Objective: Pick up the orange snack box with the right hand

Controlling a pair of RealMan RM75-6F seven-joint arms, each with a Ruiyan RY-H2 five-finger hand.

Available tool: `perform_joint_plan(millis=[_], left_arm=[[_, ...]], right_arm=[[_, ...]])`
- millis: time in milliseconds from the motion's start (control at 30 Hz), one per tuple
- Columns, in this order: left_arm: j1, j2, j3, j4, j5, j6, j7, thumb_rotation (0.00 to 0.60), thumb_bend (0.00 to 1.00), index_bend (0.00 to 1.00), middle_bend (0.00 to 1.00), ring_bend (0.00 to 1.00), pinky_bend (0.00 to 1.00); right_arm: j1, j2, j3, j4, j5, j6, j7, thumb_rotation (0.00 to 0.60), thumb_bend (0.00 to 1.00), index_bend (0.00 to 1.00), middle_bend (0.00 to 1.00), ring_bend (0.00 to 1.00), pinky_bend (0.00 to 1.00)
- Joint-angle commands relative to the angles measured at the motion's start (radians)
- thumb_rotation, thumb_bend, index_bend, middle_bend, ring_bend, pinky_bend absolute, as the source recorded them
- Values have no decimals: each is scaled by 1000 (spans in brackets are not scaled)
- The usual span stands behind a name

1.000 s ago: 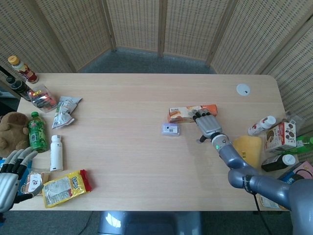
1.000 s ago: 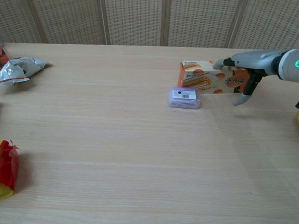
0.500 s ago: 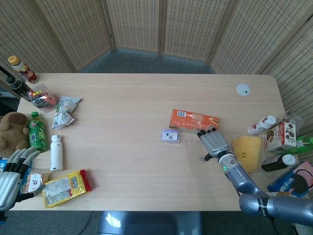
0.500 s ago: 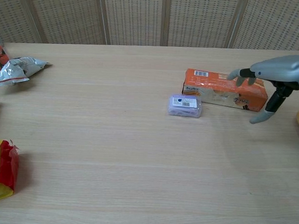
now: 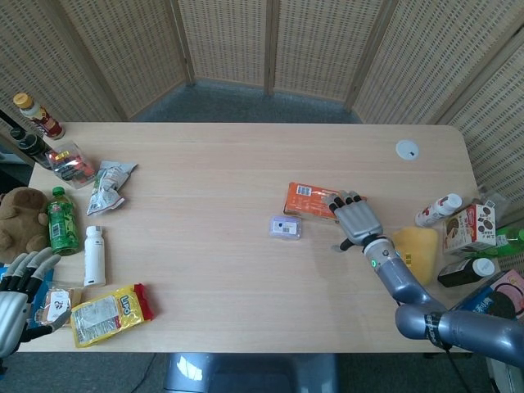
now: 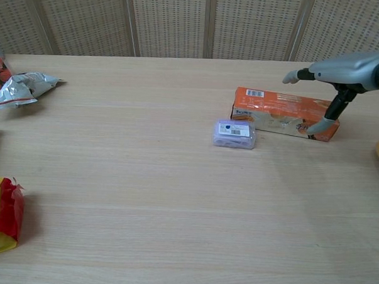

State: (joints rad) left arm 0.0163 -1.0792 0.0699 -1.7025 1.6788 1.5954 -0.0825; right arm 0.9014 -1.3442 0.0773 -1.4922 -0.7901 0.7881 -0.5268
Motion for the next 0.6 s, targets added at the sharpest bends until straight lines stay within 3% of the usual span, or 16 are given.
perform_joint_plan(millis=[33, 367, 600], left_arm=[[1, 1, 1, -5, -1, 0, 6, 600, 228, 116, 72, 0, 0], [4, 7, -2, -21, -16, -7, 27, 600, 226, 116, 72, 0, 0], [6, 12, -4, -28, -21, -6, 35, 600, 226, 116, 72, 0, 0]], right_arm=[[50, -51, 28, 113, 56, -90, 34, 473, 160, 0, 0, 0, 0], [153, -175, 29, 387, 195, -245, 43, 462, 165, 0, 0, 0, 0], [190, -229, -1, 498, 251, -308, 46, 396, 173, 0, 0, 0, 0]])
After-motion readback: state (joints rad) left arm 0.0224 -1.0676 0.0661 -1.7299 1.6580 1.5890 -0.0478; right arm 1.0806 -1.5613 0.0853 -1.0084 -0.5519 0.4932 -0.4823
